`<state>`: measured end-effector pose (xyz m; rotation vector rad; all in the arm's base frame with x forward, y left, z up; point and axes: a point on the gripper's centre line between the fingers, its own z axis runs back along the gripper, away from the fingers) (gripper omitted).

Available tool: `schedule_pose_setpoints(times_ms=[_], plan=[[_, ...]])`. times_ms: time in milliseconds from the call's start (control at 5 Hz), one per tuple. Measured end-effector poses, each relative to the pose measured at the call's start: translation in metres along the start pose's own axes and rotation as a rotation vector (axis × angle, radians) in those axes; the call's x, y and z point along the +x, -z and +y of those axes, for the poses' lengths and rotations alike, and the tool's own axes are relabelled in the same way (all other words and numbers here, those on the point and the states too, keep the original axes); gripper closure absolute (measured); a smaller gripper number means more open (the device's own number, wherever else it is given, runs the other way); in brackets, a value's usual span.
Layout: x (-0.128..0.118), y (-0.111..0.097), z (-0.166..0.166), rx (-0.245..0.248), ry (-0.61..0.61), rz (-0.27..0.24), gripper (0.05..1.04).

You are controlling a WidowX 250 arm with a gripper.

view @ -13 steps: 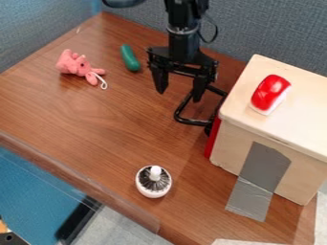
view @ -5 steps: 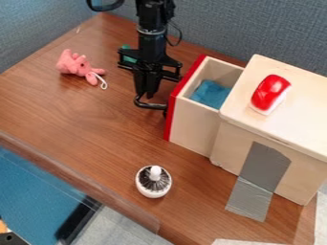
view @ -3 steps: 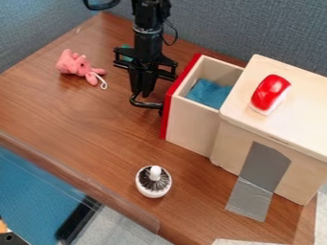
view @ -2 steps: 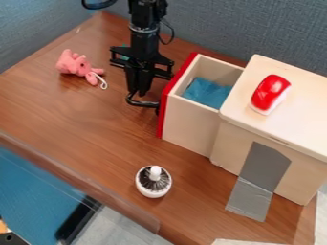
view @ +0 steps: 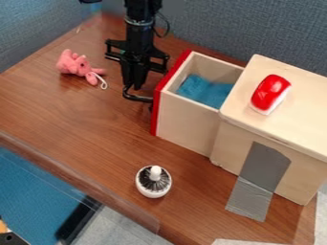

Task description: Open the drawer

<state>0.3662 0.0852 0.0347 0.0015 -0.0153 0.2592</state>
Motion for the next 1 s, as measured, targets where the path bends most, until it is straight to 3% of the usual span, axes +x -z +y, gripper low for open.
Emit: schedule_pose_setpoints(times_ms=[400, 600, 1000], plan=[[0.000, -0.002, 0.001, -0.005, -0.006, 0.005, 0.906], [0.006, -0.008, 0.007, 0.003, -0.022, -0.012, 0.677], [0.003, -0.073, 0.001, 0.109, 0.006, -0.134, 0.110]])
